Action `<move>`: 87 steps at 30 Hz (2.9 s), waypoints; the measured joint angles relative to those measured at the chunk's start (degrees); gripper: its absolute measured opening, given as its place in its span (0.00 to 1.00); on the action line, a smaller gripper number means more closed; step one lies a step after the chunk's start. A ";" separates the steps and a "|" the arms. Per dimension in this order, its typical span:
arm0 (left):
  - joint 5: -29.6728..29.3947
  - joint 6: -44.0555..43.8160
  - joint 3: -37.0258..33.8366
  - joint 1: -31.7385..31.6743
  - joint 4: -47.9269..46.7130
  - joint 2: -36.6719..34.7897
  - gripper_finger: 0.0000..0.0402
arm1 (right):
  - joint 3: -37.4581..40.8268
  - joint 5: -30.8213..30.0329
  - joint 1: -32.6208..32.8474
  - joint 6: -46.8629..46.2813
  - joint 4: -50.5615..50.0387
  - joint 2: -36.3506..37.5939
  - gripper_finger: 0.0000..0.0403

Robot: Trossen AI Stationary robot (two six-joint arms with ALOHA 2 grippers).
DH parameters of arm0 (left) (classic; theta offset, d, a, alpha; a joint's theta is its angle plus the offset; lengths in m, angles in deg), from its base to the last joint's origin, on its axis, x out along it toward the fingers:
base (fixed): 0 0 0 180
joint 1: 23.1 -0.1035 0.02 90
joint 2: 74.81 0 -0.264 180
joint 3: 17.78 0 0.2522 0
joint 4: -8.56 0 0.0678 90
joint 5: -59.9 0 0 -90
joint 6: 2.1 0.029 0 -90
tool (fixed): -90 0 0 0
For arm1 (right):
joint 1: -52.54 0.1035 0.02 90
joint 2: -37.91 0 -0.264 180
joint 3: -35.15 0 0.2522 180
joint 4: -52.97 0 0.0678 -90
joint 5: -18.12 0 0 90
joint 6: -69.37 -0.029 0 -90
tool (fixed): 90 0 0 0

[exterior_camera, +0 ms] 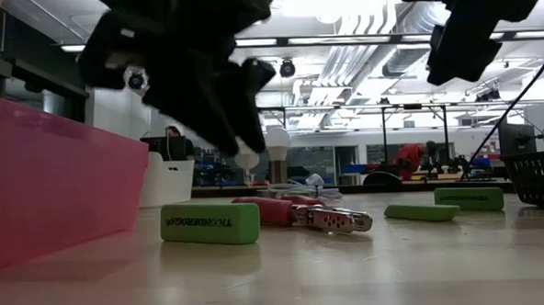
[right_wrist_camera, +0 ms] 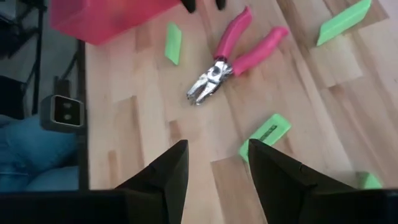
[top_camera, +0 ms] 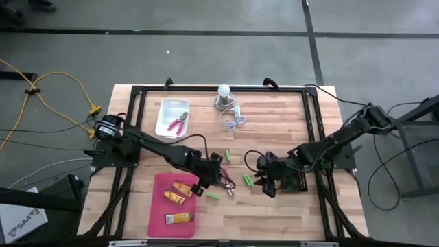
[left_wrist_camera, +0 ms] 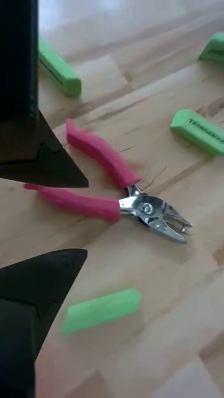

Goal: Pick & Place School Supplies
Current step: Put the pink pliers into the white bin

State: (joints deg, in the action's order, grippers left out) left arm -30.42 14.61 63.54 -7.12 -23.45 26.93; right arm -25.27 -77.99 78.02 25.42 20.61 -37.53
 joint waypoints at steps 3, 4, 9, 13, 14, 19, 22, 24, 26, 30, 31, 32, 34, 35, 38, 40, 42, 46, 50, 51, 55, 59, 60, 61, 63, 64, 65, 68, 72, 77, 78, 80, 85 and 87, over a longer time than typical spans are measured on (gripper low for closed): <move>-0.10 0.41 0.32 -0.19 0.24 1.84 0.41 | 0.02 0.00 0.93 -1.48 0.01 0.00 0.39; 0.00 0.43 0.34 -0.19 0.20 2.37 0.41 | 0.01 -0.04 1.29 -1.71 0.30 0.00 0.39; -0.46 2.12 0.70 -0.22 0.97 3.86 0.41 | 0.00 -1.75 3.12 -2.91 0.69 0.00 0.39; -0.87 2.81 0.65 -0.81 0.94 4.32 0.41 | 0.00 -1.94 3.81 -3.22 1.87 0.00 0.39; -0.88 2.79 0.75 -1.09 1.22 4.55 0.41 | 0.00 -1.95 3.97 -3.43 1.80 0.00 0.39; -0.63 2.81 0.69 -2.14 1.14 5.68 0.41 | 0.00 -1.93 4.35 -3.44 2.58 0.00 0.39; 0.20 2.92 0.68 -2.49 2.16 6.87 0.41 | 0.00 -1.95 4.55 -3.46 2.63 0.00 0.39; 0.63 2.96 0.64 -2.49 1.77 6.97 0.41 | 0.00 -1.95 4.53 -3.44 2.60 0.00 0.39; 0.68 3.34 0.71 -2.49 2.68 7.39 0.41 | 0.00 -1.95 4.53 -3.44 2.60 0.00 0.39; 0.76 3.38 0.69 -2.49 2.61 7.61 0.41 | 0.00 -1.94 4.53 -3.36 2.62 0.00 0.39; 0.87 3.23 0.69 -2.49 2.67 7.65 0.41 | 0.00 -1.93 4.53 -3.35 2.58 0.00 0.39; 0.85 3.00 0.69 -2.49 2.63 7.65 0.41 | 0.00 -1.93 4.53 -3.32 2.60 0.00 0.39; 0.83 2.93 0.69 -2.49 2.63 7.67 0.41 | 0.00 -1.94 4.53 -3.20 2.60 0.00 0.39; 0.81 2.93 0.69 -2.49 2.61 7.67 0.41 | 0.00 -1.92 4.53 -3.20 2.60 0.00 0.39; 0.77 2.90 0.69 -2.49 2.57 7.67 0.39 | 0.00 -1.92 4.53 -3.20 2.60 0.00 0.39; 0.75 2.90 0.69 -2.49 2.52 7.67 0.37 | 0.00 -1.92 4.53 -3.20 2.60 0.00 0.39; 0.62 2.80 0.69 -2.44 2.48 7.67 0.34 | 0.00 -1.92 4.53 -3.20 2.60 0.00 0.39; 0.57 2.73 0.69 -2.42 2.46 7.67 0.27 | 0.00 -1.92 4.53 -3.18 2.58 0.00 0.39; 0.57 2.42 0.69 -2.42 2.43 7.69 0.22 | 0.00 -1.90 4.53 -3.18 2.58 0.00 0.39; 0.53 2.18 0.69 -2.42 2.43 7.70 0.21 | 0.00 -1.90 4.53 -3.18 2.58 0.00 0.39; 0.48 1.85 0.69 -2.32 2.43 7.71 0.17 | 0.00 -1.88 4.53 -3.18 2.58 0.00 0.39; 0.33 1.85 0.67 -1.82 2.39 7.71 0.14 | 0.00 -1.87 4.53 -3.18 2.58 0.00 0.39; 0.25 1.84 0.67 -1.70 2.39 7.71 0.13 | 0.00 -1.86 4.53 -3.18 2.57 0.00 0.39; 0.19 1.82 0.67 -1.56 2.37 7.71 0.12 | 0.00 -1.85 4.53 -3.18 2.56 0.00 0.39; 0.07 1.69 0.67 -1.32 2.36 7.71 0.11 | 0.00 -1.81 4.53 -3.18 2.56 0.00 0.39; 0.07 1.68 0.67 -1.24 2.37 7.71 0.11 | 0.00 -1.74 4.53 -3.18 2.56 0.00 0.39; 0.08 1.68 0.67 -1.21 2.37 7.71 0.11 | 0.00 -1.60 4.53 -3.18 2.56 0.00 0.39; 0.14 1.68 0.64 -1.20 2.38 7.60 0.11 | 0.00 -1.46 4.65 -3.18 2.56 0.00 0.39; 0.09 0.72 0.47 -1.18 2.79 7.02 0.11 | 0.00 -1.64 5.56 -3.18 2.56 0.00 0.39; 0.06 0.01 0.47 -1.18 4.11 5.00 0.10 | 0.00 -3.46 6.88 -3.18 2.66 0.00 0.39; 0.05 -0.08 0.48 -1.18 4.10 4.67 0.10 | 0.00 -4.01 7.18 -3.24 2.58 0.00 0.39; -0.03 -0.91 0.48 -1.18 3.74 3.81 0.10 | 0.00 -4.68 7.58 -3.38 2.53 0.00 0.39; -0.32 -1.69 0.49 -1.18 3.67 1.39 0.10 | 0.00 -5.38 7.94 -3.40 2.58 0.00 0.39; -1.75 -2.60 0.49 -1.51 2.41 0.26 0.10 | 0.00 -5.50 7.93 -3.41 2.61 0.00 0.39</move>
State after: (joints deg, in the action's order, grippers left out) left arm -32.17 12.01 64.03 -8.63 -21.03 27.20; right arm -25.27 -83.49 85.95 22.00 23.23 -37.53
